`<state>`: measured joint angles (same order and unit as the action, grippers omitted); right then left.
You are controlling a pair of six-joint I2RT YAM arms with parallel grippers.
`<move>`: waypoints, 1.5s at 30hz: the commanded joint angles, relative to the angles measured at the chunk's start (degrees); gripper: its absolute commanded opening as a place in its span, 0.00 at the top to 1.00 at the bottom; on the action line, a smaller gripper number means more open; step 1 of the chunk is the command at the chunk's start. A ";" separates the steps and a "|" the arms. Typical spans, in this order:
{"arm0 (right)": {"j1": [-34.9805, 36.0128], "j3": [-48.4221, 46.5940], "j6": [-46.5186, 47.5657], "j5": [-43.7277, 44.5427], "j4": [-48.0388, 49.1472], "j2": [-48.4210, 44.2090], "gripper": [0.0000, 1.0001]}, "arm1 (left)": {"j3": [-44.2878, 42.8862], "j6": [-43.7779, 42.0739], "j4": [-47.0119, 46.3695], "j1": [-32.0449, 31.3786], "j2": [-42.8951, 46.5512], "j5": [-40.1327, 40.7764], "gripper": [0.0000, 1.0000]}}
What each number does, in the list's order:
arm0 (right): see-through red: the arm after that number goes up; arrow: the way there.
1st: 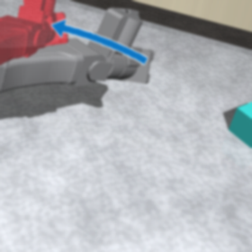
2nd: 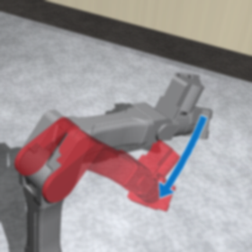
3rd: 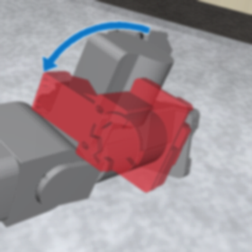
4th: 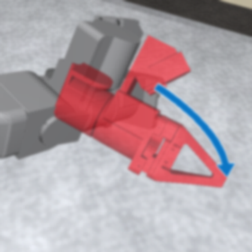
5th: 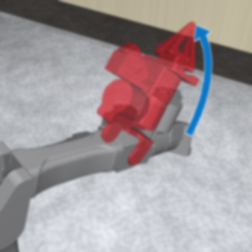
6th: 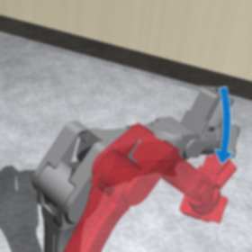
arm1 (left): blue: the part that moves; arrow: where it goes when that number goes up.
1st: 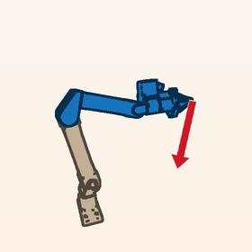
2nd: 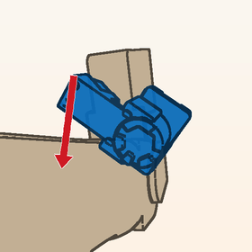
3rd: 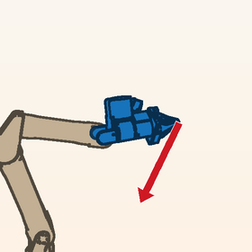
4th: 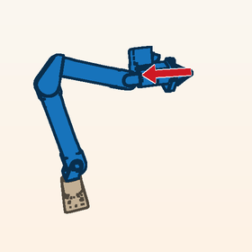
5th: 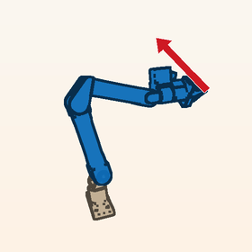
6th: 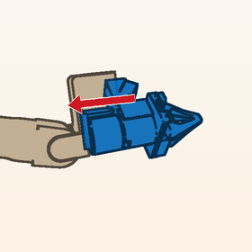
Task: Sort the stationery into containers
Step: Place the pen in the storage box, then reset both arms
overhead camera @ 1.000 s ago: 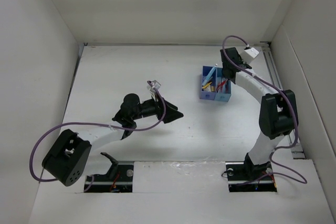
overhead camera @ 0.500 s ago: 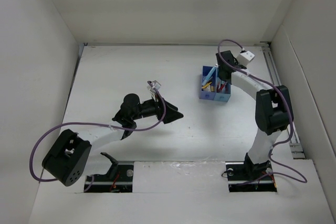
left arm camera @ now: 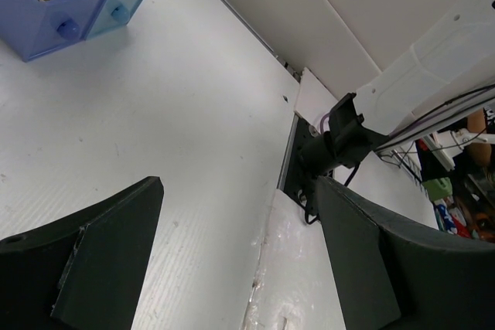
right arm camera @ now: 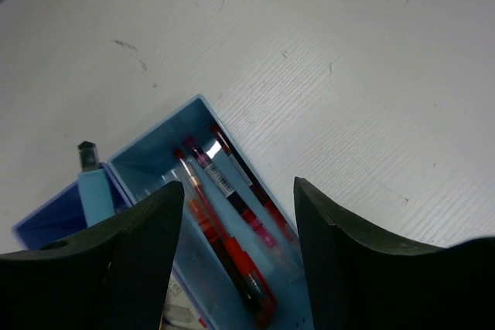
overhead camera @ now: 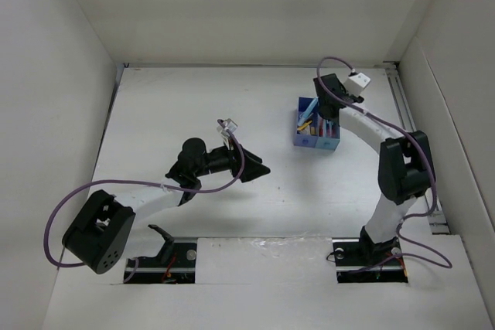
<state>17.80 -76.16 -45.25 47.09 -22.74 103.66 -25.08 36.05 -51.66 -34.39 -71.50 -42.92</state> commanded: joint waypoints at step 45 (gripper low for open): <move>24.48 36.61 1.05 -27.16 21.34 -38.52 0.58 | -2.78 0.08 20.46 1.78 15.77 33.51 0.01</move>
<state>43.57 -40.18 -43.13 16.27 -4.60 67.72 -25.54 36.05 -29.41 -32.80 -57.58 -9.19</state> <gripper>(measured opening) 0.403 0.993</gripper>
